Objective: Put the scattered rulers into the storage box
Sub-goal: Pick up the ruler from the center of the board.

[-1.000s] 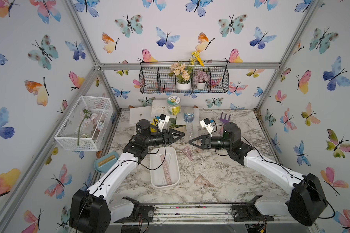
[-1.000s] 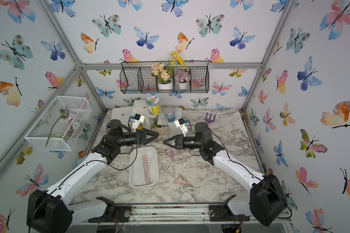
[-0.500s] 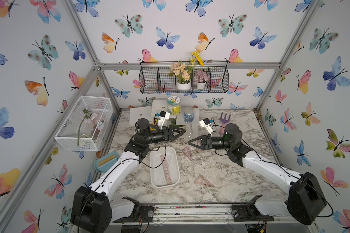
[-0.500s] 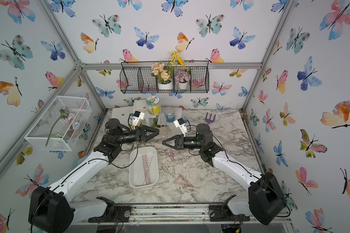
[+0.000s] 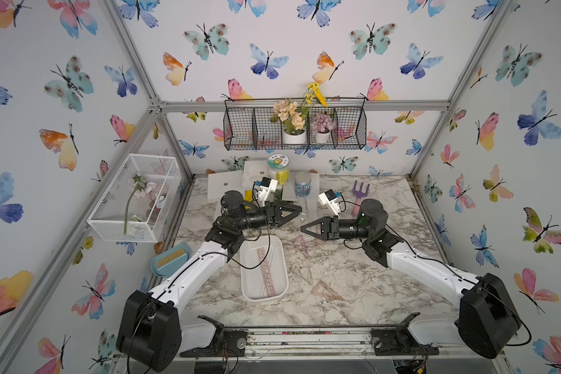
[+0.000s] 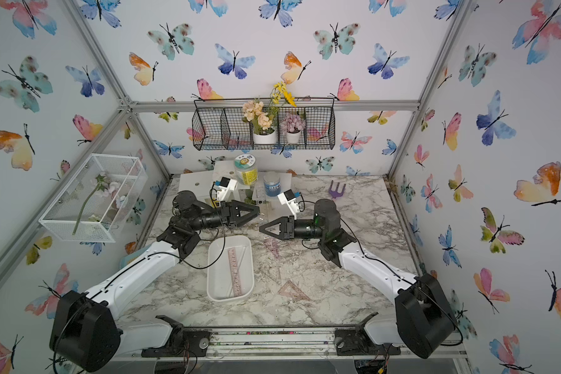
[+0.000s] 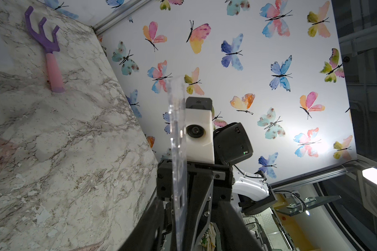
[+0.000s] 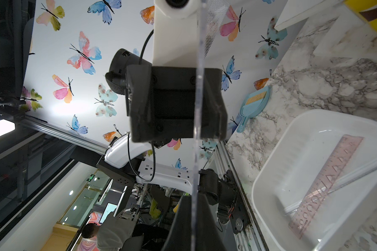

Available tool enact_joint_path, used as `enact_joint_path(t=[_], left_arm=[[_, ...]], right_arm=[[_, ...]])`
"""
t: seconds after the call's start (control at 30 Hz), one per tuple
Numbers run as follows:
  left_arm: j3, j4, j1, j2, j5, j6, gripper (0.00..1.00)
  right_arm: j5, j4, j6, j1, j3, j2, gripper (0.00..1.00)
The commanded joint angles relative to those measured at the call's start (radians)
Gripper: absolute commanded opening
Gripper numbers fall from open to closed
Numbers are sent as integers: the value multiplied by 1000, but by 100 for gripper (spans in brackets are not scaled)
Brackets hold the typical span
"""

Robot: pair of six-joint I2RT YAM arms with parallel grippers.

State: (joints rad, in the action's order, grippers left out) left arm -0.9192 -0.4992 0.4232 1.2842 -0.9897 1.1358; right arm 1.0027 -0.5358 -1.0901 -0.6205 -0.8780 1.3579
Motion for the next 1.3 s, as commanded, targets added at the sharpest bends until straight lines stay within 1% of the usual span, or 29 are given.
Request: enact_joint_path(t=[0.0,0.07,0.2,0.37,0.4,0.43,0.47,0.5,0.53,0.57,0.6,0.63,0.7,0.87,1.0,1.07,1.13,1.27], left_arm=[[-2,-65,9,10,-24,22,38],[4,-76,11,10,-21,31,34],[7,-94,13,14,-21,45,23],[8,-96,15,18,-20,56,7],[10,-95,17,19,-20,57,3],[11,-94,15,20,-19,57,0],[11,-89,16,19,-21,56,0],[12,-82,15,17,-21,52,0],[11,-75,15,15,-20,48,0],[8,-62,15,12,-18,40,0],[5,-39,14,7,-17,25,0],[-1,-9,11,3,-15,6,0],[-14,54,4,-7,-12,-31,0],[-27,217,-38,-45,-12,-127,0],[1,357,-98,-93,-17,-208,0],[21,431,-127,-114,-12,-253,0],[35,528,-146,-132,14,-313,0],[40,760,-156,-144,133,-449,0]], right_arm=[[34,-41,0,1,12,2,3],[34,-38,-1,1,16,-2,4],[37,-39,2,1,23,-5,4],[34,-39,9,1,28,-12,9],[33,-39,11,1,28,-15,13],[33,-39,13,1,27,-18,20],[33,-38,17,1,27,-24,32],[24,-32,27,1,27,-31,46],[2,-8,48,1,25,-41,58],[-22,26,77,2,24,-55,69],[-47,57,101,4,23,-68,77],[-68,89,122,6,21,-78,82],[-97,153,161,12,12,-93,88],[-156,286,239,40,-10,-136,89],[-260,452,319,82,-40,-164,89],[-291,504,340,99,-46,-158,89],[-329,554,353,107,-52,-142,89],[-439,719,410,108,-91,-72,87]])
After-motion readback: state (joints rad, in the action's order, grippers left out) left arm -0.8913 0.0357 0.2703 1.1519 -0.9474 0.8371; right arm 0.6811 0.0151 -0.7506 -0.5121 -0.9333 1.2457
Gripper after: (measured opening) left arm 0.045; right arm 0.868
